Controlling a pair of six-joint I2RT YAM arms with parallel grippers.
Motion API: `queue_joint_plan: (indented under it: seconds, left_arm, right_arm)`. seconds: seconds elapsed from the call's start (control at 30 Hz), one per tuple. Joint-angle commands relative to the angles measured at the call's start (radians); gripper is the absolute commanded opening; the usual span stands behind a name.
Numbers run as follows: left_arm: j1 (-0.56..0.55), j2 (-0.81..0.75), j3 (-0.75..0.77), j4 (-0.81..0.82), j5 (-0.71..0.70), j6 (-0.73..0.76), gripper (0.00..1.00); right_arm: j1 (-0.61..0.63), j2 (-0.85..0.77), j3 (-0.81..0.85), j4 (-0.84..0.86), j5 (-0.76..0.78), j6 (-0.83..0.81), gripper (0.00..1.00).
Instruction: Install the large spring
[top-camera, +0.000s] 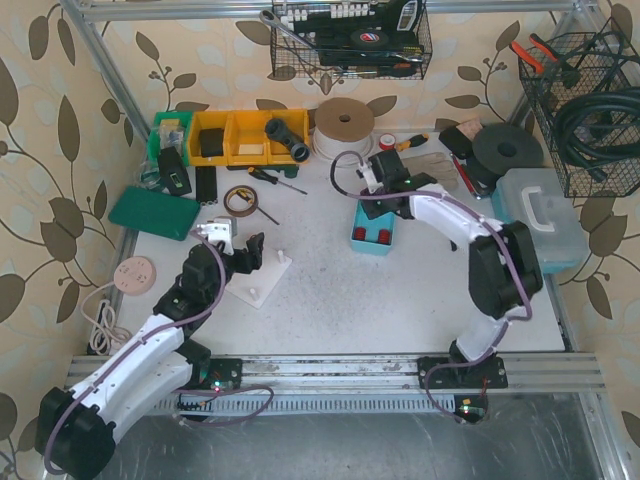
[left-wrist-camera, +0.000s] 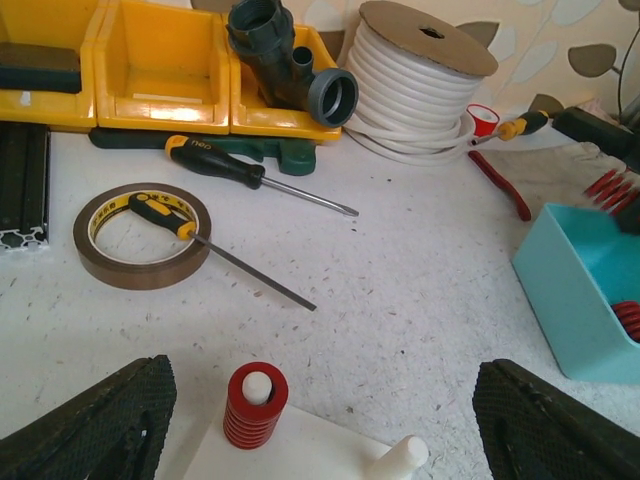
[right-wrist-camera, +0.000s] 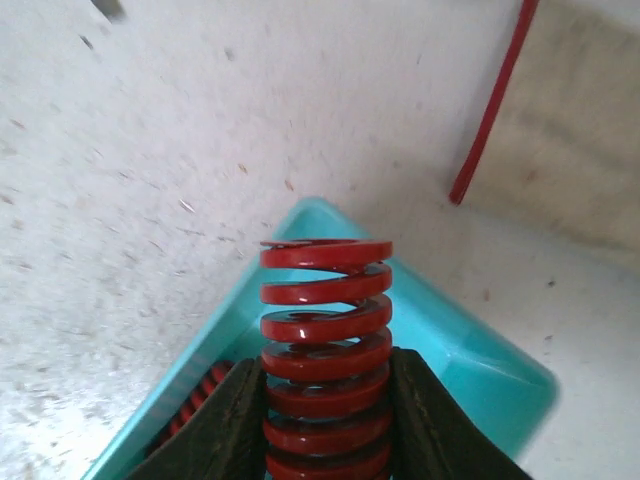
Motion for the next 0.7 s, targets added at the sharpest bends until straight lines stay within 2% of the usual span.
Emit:
queue_joint_plan:
  seconds: [0.0, 0.17, 0.33, 0.57, 0.67]
  left_arm:
    - [0.002, 0.013, 0.024, 0.04, 0.028, -0.016, 0.83]
    - [0.002, 0.079, 0.097, -0.027, 0.035, -0.107, 0.8]
    - [0.004, 0.134, 0.218, -0.146, 0.195, -0.187, 0.76]
    - [0.003, 0.166, 0.344, -0.233, 0.424, -0.228, 0.68]
    - [0.001, 0.187, 0.38, -0.236, 0.539, -0.252, 0.59]
  right_arm:
    - [0.025, -0.166, -0.043, 0.023, -0.025, -0.027, 0.0]
    - [0.112, -0.419, -0.218, 0.198, 0.004, -0.087, 0.0]
    - [0.191, -0.606, -0.403, 0.378, -0.018, -0.129, 0.0]
    - [0.372, -0.734, -0.647, 0.683, 0.001, -0.266, 0.0]
    - [0.453, -0.727, -0.687, 0.764, 0.036, -0.298, 0.0]
